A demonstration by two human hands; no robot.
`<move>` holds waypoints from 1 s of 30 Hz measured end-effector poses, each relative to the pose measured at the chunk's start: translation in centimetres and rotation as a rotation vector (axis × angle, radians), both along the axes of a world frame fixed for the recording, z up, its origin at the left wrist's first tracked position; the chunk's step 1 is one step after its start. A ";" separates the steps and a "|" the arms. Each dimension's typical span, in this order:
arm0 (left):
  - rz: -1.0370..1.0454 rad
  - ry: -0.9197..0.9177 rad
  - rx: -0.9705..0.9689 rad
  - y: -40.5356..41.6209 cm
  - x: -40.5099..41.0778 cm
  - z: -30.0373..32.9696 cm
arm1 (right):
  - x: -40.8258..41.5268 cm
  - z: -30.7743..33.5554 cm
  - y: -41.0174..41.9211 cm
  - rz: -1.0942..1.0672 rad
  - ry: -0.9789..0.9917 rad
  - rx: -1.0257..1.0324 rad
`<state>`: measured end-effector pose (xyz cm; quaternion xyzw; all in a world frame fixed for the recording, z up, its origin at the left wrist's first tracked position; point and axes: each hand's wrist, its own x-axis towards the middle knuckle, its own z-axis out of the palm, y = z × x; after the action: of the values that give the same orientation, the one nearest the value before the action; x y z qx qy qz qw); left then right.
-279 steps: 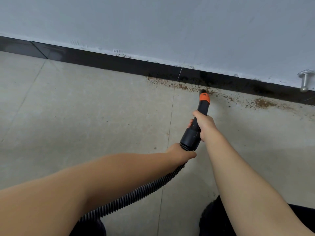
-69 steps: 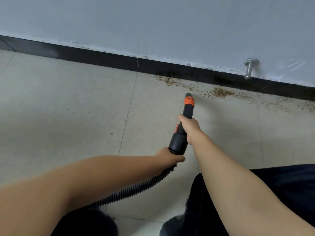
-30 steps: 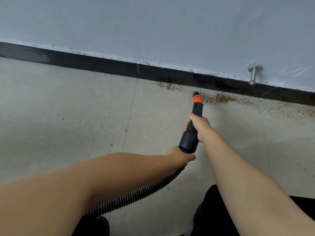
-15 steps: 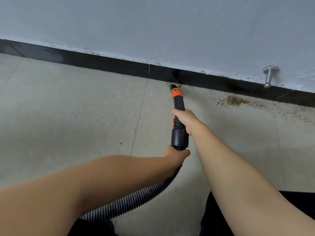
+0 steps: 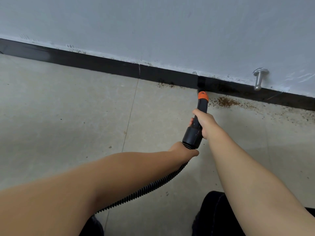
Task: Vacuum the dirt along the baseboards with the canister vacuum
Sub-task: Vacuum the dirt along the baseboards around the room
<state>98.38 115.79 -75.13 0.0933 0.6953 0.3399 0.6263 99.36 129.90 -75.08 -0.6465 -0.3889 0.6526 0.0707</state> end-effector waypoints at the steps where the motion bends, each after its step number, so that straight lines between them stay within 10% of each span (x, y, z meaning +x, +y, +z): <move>1: 0.010 0.001 0.001 0.1 0.0 0.0 | -0.1 0.0 0.2 0.005 0.000 -0.005; 30: 0.305 0.010 -0.019 -3.9 -2.6 0.7 | -7.4 0.0 -4.6 0.393 0.056 -0.008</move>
<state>95.75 111.85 -74.43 -0.0178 0.7077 0.4240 0.5649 91.94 125.31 -75.05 -0.5399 -0.5029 0.6731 -0.0498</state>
